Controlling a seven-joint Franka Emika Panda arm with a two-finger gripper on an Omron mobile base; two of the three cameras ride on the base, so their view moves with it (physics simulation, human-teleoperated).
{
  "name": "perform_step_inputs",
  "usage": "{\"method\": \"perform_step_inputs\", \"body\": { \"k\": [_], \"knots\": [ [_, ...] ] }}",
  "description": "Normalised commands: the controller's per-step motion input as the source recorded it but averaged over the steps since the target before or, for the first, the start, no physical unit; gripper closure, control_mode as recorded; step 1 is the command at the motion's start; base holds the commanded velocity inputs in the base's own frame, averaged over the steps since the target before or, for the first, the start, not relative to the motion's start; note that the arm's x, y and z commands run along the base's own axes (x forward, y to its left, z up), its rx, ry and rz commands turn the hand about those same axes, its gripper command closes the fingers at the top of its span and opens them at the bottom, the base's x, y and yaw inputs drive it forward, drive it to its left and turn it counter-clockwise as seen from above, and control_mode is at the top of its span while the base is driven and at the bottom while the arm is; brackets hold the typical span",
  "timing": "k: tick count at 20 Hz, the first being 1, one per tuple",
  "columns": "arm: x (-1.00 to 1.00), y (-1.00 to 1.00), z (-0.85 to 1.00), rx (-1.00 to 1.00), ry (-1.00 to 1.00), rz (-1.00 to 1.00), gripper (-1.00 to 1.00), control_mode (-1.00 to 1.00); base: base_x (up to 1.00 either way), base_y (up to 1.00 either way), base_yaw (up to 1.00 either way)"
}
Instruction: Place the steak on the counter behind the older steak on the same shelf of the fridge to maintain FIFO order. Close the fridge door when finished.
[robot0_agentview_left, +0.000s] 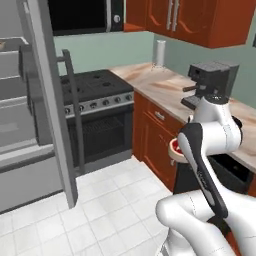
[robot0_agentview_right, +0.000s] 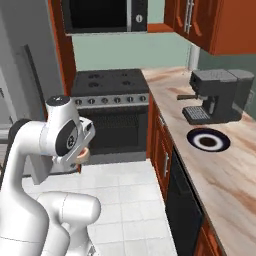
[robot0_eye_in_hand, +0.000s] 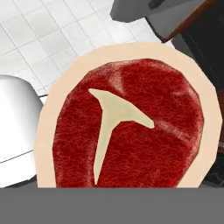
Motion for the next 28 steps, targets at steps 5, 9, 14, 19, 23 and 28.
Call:
{"method": "perform_step_inputs", "body": {
  "k": [5, 9, 14, 19, 23, 28],
  "knots": [
    [0.0, 0.0, 0.0, 0.0, 0.0, 0.0, 1.0, 1.0, -0.67, -0.03, 0.6],
    [0.0, 0.0, 0.0, 0.0, 0.0, 0.0, 1.0, 1.0, -0.43, 0.42, 0.59],
    [0.0, 0.0, 0.0, 0.0, 0.0, 0.0, 1.0, 1.0, -0.09, 0.58, 0.6],
    [0.0, 0.0, 0.0, 0.0, 0.0, 0.0, 1.0, 1.0, 0.53, 0.8, 0.5],
    [0.0, 0.0, 0.0, 0.0, 0.0, 0.0, 1.0, 1.0, 1.0, 0.61, 0.03],
    [0.0, 0.0, 0.0, 0.0, 0.0, 0.0, 1.0, 1.0, 1.0, 0.37, -0.55]
  ]
}}
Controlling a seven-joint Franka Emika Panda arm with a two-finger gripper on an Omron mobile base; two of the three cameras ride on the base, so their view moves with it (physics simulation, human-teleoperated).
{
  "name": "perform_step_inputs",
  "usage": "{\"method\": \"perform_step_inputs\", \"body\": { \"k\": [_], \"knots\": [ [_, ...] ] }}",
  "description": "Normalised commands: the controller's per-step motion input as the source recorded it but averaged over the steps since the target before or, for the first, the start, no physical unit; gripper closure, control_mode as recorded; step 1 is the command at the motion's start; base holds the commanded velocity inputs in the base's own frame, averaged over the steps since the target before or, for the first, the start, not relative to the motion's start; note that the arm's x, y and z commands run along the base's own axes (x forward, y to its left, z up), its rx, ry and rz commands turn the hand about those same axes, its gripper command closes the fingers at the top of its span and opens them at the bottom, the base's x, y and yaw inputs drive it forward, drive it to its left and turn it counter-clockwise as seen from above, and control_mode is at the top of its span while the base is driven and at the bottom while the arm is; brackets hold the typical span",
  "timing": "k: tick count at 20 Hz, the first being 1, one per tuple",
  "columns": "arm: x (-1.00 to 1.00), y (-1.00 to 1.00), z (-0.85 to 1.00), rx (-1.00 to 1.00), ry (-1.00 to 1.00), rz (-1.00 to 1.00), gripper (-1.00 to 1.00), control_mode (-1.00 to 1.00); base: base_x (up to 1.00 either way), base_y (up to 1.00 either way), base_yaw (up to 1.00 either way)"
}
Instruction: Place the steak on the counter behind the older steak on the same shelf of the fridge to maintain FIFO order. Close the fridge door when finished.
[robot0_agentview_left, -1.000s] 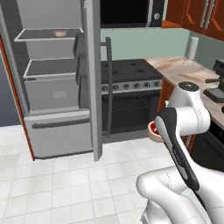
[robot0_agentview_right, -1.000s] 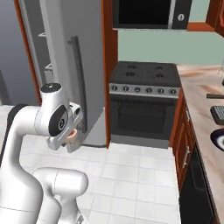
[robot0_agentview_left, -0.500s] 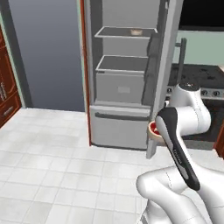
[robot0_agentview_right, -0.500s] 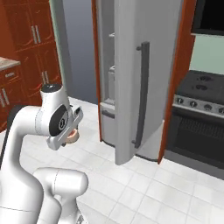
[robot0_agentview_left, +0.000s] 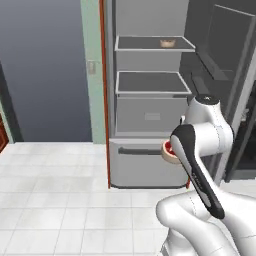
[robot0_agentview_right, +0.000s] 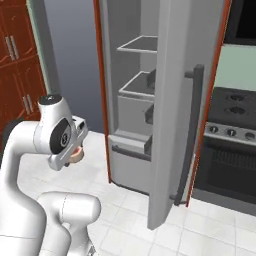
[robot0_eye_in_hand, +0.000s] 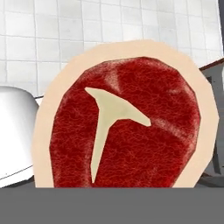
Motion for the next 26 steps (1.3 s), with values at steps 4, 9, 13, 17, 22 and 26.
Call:
{"method": "perform_step_inputs", "body": {
  "k": [4, 9, 13, 17, 22, 26],
  "knots": [
    [0.0, 0.0, 0.0, 0.0, 0.0, 0.0, 1.0, 1.0, 1.0, 0.62, -0.4],
    [0.0, 0.0, 0.0, 0.0, 0.0, 0.0, 1.0, 1.0, 0.96, 0.13, -0.12],
    [0.0, 0.0, 0.0, 0.0, 0.0, 0.0, 1.0, 1.0, 0.81, -0.03, -0.25],
    [0.0, 0.0, 0.0, 0.0, 0.0, 0.0, 1.0, 1.0, 0.83, 0.25, -0.24],
    [0.0, 0.0, 0.0, 0.0, 0.0, 0.0, 1.0, 1.0, 0.74, 0.11, -0.17],
    [0.0, 0.0, 0.0, 0.0, 0.0, 0.0, 1.0, 1.0, 0.64, 0.0, -0.04]
  ]
}}
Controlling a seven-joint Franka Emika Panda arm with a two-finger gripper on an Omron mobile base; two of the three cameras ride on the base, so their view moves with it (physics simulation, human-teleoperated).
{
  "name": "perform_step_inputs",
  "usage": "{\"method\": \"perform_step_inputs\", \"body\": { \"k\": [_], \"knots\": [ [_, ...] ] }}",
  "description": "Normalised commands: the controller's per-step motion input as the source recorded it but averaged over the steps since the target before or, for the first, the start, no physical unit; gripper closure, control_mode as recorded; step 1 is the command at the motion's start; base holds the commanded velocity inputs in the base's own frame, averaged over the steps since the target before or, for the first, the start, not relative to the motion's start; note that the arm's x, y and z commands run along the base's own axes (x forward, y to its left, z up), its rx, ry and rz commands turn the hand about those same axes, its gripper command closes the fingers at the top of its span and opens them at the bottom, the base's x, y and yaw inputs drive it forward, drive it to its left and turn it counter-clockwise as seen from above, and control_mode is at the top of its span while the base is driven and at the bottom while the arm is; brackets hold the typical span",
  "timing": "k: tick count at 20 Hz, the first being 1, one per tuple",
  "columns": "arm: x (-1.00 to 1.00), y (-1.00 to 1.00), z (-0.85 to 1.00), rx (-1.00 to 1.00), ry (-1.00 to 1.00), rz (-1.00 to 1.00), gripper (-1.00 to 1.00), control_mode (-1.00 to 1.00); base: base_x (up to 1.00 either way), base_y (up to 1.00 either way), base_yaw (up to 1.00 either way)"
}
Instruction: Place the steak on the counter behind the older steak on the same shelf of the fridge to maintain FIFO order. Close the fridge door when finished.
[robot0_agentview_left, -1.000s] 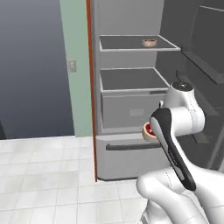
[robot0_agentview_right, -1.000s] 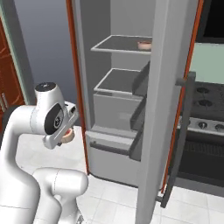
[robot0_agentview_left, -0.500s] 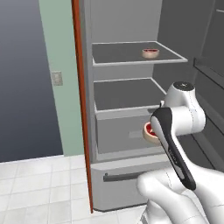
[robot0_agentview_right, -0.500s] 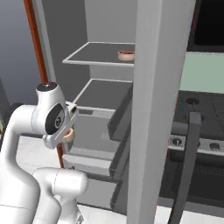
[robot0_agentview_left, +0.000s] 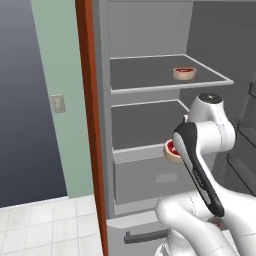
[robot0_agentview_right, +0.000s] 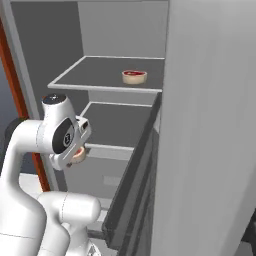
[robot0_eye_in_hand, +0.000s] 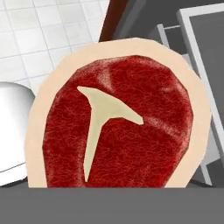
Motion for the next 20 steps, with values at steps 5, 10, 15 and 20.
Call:
{"method": "perform_step_inputs", "body": {
  "k": [5, 10, 15, 20],
  "knots": [
    [0.0, 0.0, 0.0, 0.0, 0.0, 0.0, 1.0, 1.0, 0.58, 0.0, 0.0],
    [0.03, 0.0, 0.41, -0.02, -0.19, 0.0, 1.0, -1.0, 0.16, 0.0, 0.0],
    [0.17, 0.02, 1.0, -0.03, -0.51, 0.0, 1.0, -1.0, 0.0, 0.0, 0.0],
    [0.72, 0.13, 0.95, 0.0, -0.2, 0.0, 1.0, -1.0, 0.0, 0.0, 0.0]
  ]
}}
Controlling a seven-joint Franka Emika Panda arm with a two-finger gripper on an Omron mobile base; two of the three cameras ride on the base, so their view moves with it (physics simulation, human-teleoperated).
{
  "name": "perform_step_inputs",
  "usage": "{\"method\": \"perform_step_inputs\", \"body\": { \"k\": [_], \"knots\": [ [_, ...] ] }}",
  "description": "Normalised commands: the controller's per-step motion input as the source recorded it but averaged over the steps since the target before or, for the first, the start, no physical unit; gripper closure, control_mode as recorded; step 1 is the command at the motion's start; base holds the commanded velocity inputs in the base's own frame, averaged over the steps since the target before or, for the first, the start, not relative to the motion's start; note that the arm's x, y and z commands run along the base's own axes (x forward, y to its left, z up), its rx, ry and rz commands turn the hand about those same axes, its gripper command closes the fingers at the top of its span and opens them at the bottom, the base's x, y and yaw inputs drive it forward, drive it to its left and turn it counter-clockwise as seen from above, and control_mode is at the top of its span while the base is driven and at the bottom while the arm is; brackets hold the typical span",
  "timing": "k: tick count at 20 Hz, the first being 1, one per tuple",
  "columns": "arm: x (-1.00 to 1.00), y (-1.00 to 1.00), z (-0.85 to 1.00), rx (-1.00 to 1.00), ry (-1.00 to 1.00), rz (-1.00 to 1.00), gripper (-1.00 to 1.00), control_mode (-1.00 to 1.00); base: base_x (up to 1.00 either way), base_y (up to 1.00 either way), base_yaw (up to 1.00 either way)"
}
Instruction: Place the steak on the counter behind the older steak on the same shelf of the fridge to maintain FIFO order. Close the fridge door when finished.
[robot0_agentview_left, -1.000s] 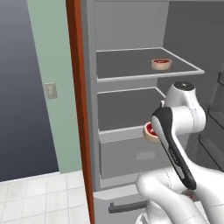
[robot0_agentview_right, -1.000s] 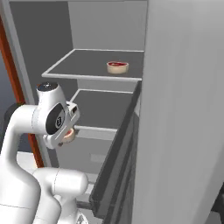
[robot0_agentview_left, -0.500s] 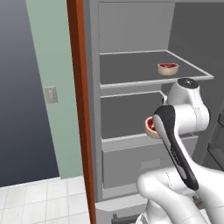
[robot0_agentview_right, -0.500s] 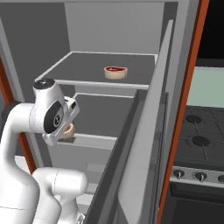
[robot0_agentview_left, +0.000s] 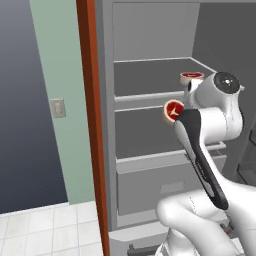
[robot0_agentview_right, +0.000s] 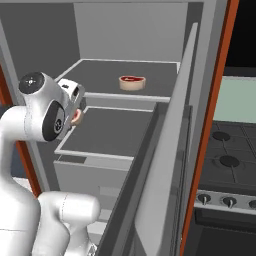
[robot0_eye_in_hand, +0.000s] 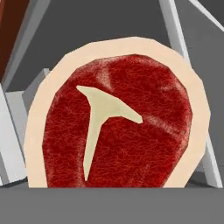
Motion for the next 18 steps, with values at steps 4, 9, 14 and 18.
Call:
{"method": "perform_step_inputs", "body": {
  "k": [4, 9, 14, 18],
  "knots": [
    [0.87, 0.02, 0.92, 0.0, -0.04, 0.0, 1.0, -1.0, 0.0, 0.0, 0.0],
    [0.87, 0.02, 0.36, 0.0, 0.04, -0.02, 1.0, -1.0, 0.0, 0.0, 0.0],
    [0.88, 0.16, 0.02, -0.04, 0.1, -0.02, 1.0, -1.0, 0.0, 0.0, 0.0],
    [0.95, 0.14, 0.0, -0.03, 0.08, -0.01, 1.0, -1.0, 0.0, 0.0, 0.0]
  ]
}}
